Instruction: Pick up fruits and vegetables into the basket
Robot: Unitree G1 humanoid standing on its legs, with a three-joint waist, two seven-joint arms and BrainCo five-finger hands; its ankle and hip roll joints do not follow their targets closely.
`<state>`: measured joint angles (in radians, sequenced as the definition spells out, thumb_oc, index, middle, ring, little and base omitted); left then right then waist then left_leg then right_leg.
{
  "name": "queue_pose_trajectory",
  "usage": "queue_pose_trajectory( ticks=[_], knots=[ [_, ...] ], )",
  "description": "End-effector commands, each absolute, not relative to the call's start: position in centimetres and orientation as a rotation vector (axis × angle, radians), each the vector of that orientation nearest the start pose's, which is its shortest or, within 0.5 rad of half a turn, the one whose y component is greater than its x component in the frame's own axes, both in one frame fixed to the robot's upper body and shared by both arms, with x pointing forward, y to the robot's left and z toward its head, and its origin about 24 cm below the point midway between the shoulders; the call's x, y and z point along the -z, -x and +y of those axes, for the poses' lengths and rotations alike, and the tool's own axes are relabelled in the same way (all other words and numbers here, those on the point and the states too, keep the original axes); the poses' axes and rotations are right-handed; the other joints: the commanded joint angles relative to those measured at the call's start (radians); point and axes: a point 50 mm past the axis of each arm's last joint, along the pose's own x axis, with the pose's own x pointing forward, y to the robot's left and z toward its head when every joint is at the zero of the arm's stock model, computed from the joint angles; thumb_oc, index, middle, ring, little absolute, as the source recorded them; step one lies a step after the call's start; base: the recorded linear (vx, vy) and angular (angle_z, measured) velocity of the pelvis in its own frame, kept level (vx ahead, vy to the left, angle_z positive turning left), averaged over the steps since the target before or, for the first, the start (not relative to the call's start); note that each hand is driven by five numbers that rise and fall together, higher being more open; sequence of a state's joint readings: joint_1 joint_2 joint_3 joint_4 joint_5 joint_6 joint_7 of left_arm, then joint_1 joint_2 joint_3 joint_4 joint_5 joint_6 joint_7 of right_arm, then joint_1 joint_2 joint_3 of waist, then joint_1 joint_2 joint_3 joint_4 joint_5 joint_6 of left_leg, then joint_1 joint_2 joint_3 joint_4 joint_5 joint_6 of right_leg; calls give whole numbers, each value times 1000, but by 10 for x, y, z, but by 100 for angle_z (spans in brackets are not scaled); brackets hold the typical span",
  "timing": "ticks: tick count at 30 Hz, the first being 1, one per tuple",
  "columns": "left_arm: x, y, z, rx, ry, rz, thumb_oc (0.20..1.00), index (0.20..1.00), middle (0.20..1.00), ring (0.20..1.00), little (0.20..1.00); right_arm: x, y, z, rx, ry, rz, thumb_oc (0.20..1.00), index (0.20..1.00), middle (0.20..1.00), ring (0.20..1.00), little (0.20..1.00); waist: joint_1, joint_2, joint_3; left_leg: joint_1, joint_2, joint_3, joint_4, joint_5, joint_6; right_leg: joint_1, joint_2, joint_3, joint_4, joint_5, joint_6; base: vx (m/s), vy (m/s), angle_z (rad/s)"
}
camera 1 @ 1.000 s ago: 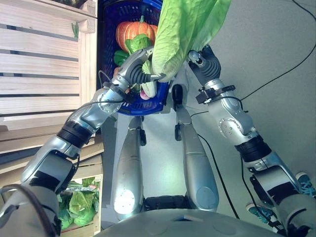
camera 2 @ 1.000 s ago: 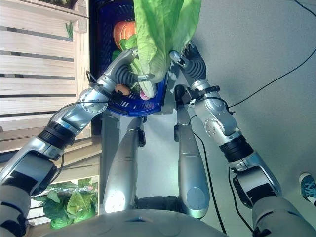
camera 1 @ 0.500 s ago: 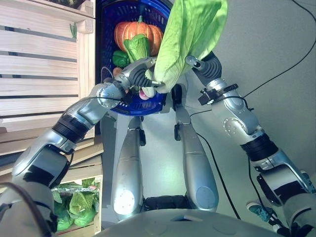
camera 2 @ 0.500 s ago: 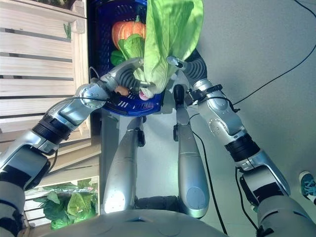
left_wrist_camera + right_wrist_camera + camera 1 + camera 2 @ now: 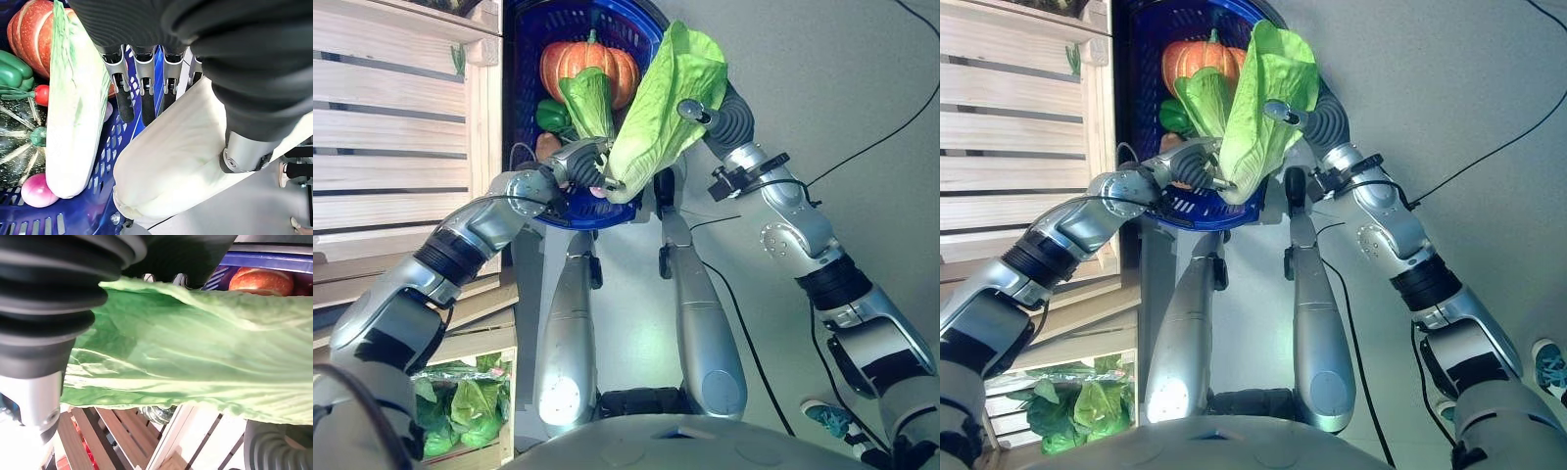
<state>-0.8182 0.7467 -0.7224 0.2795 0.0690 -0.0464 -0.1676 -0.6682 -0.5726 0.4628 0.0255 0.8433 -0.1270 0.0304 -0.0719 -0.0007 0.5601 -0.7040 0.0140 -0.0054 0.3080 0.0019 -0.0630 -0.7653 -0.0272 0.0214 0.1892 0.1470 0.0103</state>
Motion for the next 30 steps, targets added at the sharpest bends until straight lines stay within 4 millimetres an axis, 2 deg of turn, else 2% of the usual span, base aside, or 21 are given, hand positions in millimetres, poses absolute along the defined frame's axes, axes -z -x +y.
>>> queue_pose_trajectory(
  ticks=[1, 18, 19, 20, 21, 22, 26, 30],
  knots=[
    [-168, -330, 113, 706, -1105, -383, 200, 200, 200, 200, 200, -229, -295, -91, -785, -167, -547, 200, 200, 200, 200, 200, 6, 20, -40, 16, -40, 34, -134, 69, 22, 51, 30, -81, 81, -121, 72, 0, 0, 0],
    [-174, -328, 106, 633, -1048, -478, 200, 200, 200, 200, 200, -213, -288, -67, -913, -220, -462, 200, 200, 200, 200, 200, 17, 21, -40, 10, -40, 34, -137, 75, 21, 54, 28, -88, 75, -124, 69, 0, 0, 0],
    [-174, -328, 106, 617, -1035, -489, 235, 235, 235, 235, 235, -213, -288, -67, -910, -223, -463, 200, 200, 200, 200, 200, 18, 21, -40, 9, -40, 33, -136, 75, 21, 54, 28, -88, 75, -125, 69, 0, 0, 0],
    [-174, -328, 106, 610, -1014, -493, 561, 561, 561, 561, 561, -213, -287, -67, -908, -225, -466, 200, 200, 200, 200, 200, 18, 21, -40, 10, -40, 33, -137, 75, 21, 54, 28, -87, 75, -125, 69, 0, 0, 0],
    [-174, -328, 106, 601, -1003, -493, 931, 931, 931, 931, 931, -213, -287, -66, -906, -225, -467, 200, 200, 200, 200, 200, 18, 21, -40, 11, -40, 33, -138, 76, 21, 54, 28, -87, 74, -124, 69, 0, 0, 0],
    [-175, -329, 106, 591, -973, -496, 1000, 1000, 1000, 1000, 1000, -213, -287, -66, -899, -227, -470, 200, 200, 200, 200, 200, 19, 20, -40, 11, -40, 34, -139, 76, 22, 54, 28, -86, 74, -124, 69, 0, 0, 0],
    [-175, -328, 116, 459, -727, -524, 1000, 1000, 1000, 1000, 1000, -212, -289, -71, -850, -247, -503, 200, 200, 200, 200, 200, 24, 21, -40, 11, -44, 27, -139, 77, 22, 56, 29, -87, 73, -123, 68, 0, 0, 0],
    [-175, -330, 135, 229, -472, -575, 1000, 1000, 1000, 1000, 1000, -211, -293, -76, -781, -260, -530, 200, 200, 200, 200, 200, 31, 15, -40, 12, -50, 18, -136, 75, 24, 56, 35, -85, 79, -128, 66, 3, -8, 0]
  ],
)
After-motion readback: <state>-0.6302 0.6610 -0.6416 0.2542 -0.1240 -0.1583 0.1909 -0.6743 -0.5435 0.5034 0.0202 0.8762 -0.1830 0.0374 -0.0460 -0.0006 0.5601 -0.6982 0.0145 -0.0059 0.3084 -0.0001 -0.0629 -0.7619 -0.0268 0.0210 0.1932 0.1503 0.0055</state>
